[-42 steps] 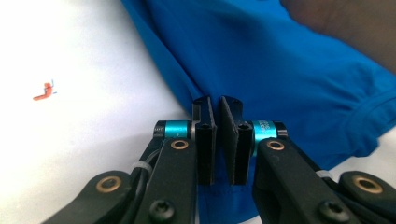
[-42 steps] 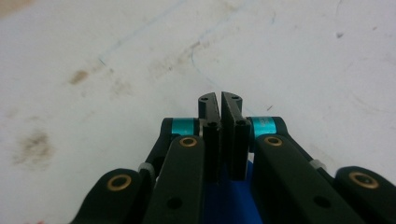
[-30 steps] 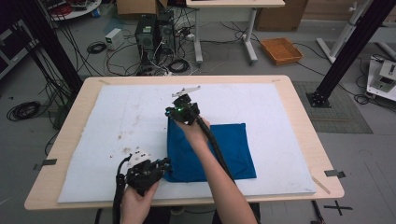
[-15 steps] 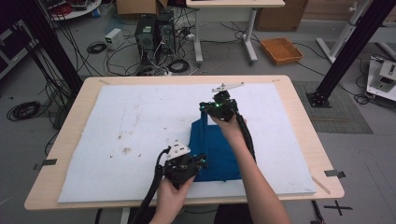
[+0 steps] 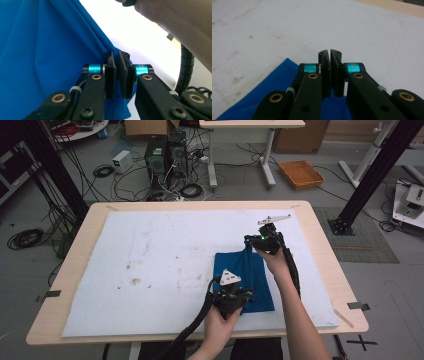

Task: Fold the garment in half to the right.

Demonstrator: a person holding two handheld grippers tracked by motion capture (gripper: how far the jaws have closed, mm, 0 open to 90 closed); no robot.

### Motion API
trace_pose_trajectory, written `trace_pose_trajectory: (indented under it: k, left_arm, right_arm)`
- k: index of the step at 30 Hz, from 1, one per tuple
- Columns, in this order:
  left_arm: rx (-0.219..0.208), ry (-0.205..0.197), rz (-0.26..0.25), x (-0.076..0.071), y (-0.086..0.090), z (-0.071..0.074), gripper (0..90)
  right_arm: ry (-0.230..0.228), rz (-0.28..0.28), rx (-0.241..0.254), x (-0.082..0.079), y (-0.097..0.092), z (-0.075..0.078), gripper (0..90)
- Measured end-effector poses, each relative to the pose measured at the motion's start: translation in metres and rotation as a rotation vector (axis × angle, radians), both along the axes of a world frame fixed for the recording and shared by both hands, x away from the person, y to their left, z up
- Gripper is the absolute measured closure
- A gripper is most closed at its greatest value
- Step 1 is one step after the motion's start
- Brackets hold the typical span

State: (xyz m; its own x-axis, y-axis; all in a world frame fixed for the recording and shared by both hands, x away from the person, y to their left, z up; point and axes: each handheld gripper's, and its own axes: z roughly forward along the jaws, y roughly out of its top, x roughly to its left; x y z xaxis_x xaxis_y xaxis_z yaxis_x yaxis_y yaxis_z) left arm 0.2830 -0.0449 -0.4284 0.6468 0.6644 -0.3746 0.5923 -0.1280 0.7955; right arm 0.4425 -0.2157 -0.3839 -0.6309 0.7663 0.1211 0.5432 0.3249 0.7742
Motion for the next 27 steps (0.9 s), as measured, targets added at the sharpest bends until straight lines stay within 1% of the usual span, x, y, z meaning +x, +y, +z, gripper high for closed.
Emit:
trace_pose_trajectory:
  k: [5,9,10,12,13,15,16,17,19,20,21,22,23,25,26,27]
  left_arm:
    - [-0.015,0.022,-0.014,0.005,-0.018,-0.005,84.2]
    - [-0.030,0.029,-0.027,0.009,-0.028,-0.008,83.6]
    - [-0.051,0.028,-0.039,0.009,-0.031,-0.009,81.5]
    - [-0.080,0.030,-0.069,0.011,-0.033,-0.010,71.0]
    - [-0.085,0.029,-0.074,0.010,-0.033,-0.010,66.1]
    - [-0.089,0.006,-0.076,0.008,-0.033,-0.010,57.1]
    - [-0.092,-0.002,-0.086,0.007,-0.032,-0.009,54.0]
    - [-0.088,-0.014,-0.091,0.006,-0.031,-0.008,52.9]
    - [-0.076,-0.039,-0.093,0.003,-0.026,-0.004,50.9]
    - [-0.071,-0.052,-0.094,0.003,-0.022,-0.002,50.7]
    - [-0.066,-0.059,-0.092,0.002,-0.019,0.000,50.6]
    - [-0.061,-0.071,-0.089,0.000,-0.014,0.003,50.1]
    - [-0.058,-0.076,-0.085,-0.001,-0.011,0.004,49.4]
    - [-0.045,-0.098,-0.077,-0.003,0.001,0.009,49.3]
    - [-0.036,-0.113,-0.072,-0.005,0.009,0.011,49.3]
    - [-0.033,-0.118,-0.068,-0.005,0.014,0.013,49.3]
  right_arm:
    - [0.008,-0.022,-0.045,0.001,-0.013,-0.008,87.5]
    - [0.014,-0.052,-0.070,0.001,-0.021,-0.014,87.4]
    - [0.011,-0.054,-0.075,0.001,-0.022,-0.015,87.3]
    - [0.014,-0.072,-0.100,0.001,-0.024,-0.017,86.7]
    - [0.013,-0.074,-0.112,0.001,-0.024,-0.018,85.2]
    - [0.008,-0.096,-0.123,0.000,-0.025,-0.017,83.0]
    - [0.002,-0.104,-0.128,0.000,-0.027,-0.017,81.7]
    - [-0.002,-0.120,-0.131,-0.001,-0.028,-0.016,78.6]
    - [0.002,-0.156,-0.126,-0.002,-0.031,-0.014,76.2]
    - [0.009,-0.174,-0.119,-0.003,-0.033,-0.013,72.1]
    - [0.021,-0.187,-0.102,-0.004,-0.034,-0.013,69.2]
    - [0.037,-0.194,-0.086,-0.006,-0.035,-0.012,68.1]
    - [0.049,-0.204,-0.064,-0.009,-0.036,-0.012,66.6]
    - [0.014,-0.207,-0.029,-0.018,-0.037,-0.013,67.4]
    - [0.006,-0.210,-0.021,-0.024,-0.036,-0.014,68.7]
    - [0.004,-0.204,-0.009,-0.030,-0.035,-0.017,71.3]
